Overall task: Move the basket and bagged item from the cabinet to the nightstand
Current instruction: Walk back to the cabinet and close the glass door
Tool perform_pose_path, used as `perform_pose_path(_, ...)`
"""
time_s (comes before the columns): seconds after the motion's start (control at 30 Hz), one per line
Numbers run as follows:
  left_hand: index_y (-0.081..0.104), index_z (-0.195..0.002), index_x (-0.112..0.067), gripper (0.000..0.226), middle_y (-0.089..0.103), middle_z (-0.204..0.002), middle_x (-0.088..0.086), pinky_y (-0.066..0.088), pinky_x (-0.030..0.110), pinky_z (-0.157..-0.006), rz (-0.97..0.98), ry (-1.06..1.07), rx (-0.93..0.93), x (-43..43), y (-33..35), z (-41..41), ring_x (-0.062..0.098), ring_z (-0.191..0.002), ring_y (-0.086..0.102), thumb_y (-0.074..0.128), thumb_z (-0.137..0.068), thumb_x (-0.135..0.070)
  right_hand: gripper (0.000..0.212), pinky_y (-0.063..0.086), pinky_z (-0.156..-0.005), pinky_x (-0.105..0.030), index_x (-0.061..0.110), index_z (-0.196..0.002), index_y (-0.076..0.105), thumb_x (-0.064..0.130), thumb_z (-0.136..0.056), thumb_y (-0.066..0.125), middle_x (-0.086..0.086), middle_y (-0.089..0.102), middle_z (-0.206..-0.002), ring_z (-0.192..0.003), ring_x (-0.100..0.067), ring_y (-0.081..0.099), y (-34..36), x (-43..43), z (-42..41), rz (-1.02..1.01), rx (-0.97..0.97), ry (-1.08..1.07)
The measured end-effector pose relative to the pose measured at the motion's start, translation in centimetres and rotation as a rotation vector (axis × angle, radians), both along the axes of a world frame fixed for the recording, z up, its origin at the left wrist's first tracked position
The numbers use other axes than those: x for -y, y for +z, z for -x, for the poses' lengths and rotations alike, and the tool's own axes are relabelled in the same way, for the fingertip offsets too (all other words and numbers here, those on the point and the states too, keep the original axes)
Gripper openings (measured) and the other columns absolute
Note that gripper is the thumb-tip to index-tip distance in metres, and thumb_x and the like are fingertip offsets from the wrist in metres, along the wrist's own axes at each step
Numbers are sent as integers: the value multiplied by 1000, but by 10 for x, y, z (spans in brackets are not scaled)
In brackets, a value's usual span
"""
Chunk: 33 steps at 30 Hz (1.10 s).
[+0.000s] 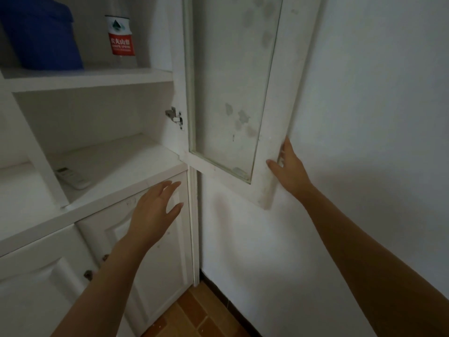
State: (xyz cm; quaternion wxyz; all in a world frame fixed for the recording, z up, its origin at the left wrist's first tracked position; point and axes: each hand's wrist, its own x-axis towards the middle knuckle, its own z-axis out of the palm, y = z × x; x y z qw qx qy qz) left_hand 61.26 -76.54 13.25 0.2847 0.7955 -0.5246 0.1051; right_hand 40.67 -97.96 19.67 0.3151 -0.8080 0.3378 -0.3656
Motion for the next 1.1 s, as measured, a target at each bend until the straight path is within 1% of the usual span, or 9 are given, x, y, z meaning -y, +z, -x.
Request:
perform_pose_path(0.07,45,-130,-13,50,51,-131,15,41,49,-97,-2,18,-2,0,-3,-2,32,-118,48,62,-83,-23,64,38,-104,-42,18,-143,17,12,-89,51,-7,44,-139,-123,-25,46,2,0,-2,-19,66,12)
perform_pose_path(0.2,45,-129,-13,51,52,-131,14,41,47,-97,1,55,-7,-5,-10,-3,32,-118,49,63,-83,-23,66,40,-100,-36,25,-146,7,18,-93,47,-9,48,-136,-114,-24,52,6,2,-3,-20,93,-6)
perform_pose_path(0.3,46,-129,-12,51,53,-130,16,40,47,-97,-13,72,-25,-10,-17,-1,32,-118,48,64,-82,-22,59,40,-90,-31,24,-146,11,21,-96,43,-13,55,-125,-101,-21,55,9,1,0,4,88,-3)
perform_pose_path(0.43,45,-130,-12,53,51,-131,17,40,49,-98,-22,84,-47,-15,-21,0,33,-118,48,65,-82,-22,45,47,-94,-44,20,-139,27,26,-97,40,-8,62,-106,-99,-26,61,9,1,2,-19,128,47)
perform_pose_path(0.57,45,-130,-12,53,51,-131,17,39,48,-99,-8,96,-47,-20,-19,1,33,-119,47,64,-82,-22,20,50,-87,-51,29,-115,44,33,-96,39,-9,67,-100,-90,-28,64,13,-3,3,-35,169,90)
perform_pose_path(0.8,46,-129,-11,52,53,-129,18,41,48,-96,-13,87,-25,-31,-19,8,33,-117,49,64,-82,-22,16,54,-76,-22,11,-95,57,20,-96,43,6,60,-84,-83,-15,61,31,-26,2,-13,222,126)
perform_pose_path(0.93,45,-129,-12,51,52,-130,15,40,45,-97,14,101,-49,-40,-18,10,31,-118,48,63,-83,-23,12,55,-71,-21,11,-91,61,18,-92,51,-2,66,-84,-76,-12,66,39,-46,-4,-126,261,236)
perform_pose_path(1.0,45,-129,-12,51,52,-130,16,40,45,-97,36,112,-56,-46,-18,10,31,-118,48,63,-83,-23,13,55,-72,-25,17,-102,60,19,-91,55,-2,69,-85,-76,-11,68,42,-56,-9,-141,246,304)
perform_pose_path(1.1,44,-130,-12,53,52,-130,16,40,46,-97,35,128,-42,-56,-20,11,32,-118,48,63,-83,-24,49,55,-74,-19,28,-135,39,19,-90,56,2,70,-86,-82,-7,68,47,-73,-20,-83,180,386)
